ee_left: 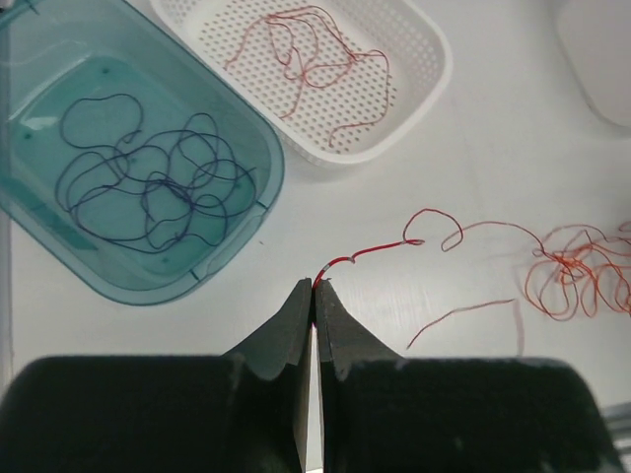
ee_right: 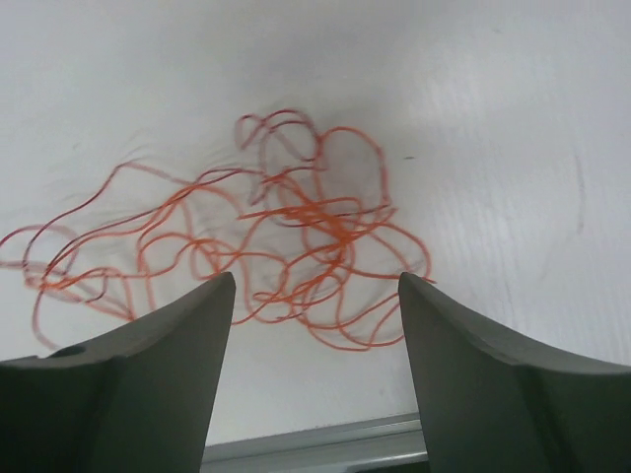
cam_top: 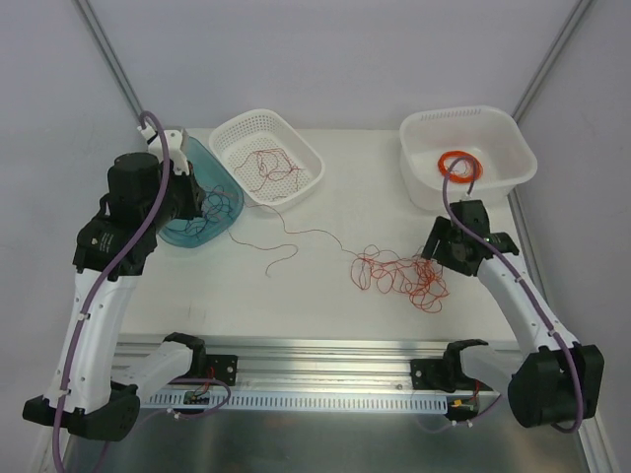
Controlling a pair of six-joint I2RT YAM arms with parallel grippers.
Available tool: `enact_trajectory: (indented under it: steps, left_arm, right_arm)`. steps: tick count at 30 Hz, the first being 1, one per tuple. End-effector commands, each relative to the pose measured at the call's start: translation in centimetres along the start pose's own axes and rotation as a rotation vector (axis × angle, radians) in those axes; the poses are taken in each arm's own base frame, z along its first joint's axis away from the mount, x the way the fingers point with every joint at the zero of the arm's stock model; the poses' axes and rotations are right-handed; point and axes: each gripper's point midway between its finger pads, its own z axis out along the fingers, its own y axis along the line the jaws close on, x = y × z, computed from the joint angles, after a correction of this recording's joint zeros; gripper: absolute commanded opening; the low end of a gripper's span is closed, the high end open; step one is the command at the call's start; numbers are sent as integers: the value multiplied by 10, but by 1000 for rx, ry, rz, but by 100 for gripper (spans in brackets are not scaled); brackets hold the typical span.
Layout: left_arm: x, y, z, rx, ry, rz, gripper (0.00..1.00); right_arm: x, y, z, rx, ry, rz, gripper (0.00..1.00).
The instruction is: Untangle the cables
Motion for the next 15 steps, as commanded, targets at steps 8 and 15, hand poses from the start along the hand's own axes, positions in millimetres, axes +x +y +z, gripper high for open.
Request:
enact_trajectory:
  steps: [8,15]
  left_arm:
    - [8,-20,0,121,-18,-30,0]
    - [-1,-12,-9,74,-59,-32,0]
  right_arm:
    - [17,141,-32,-348,-54,-296,74]
    - [53,172,4,-267,50,-297,73]
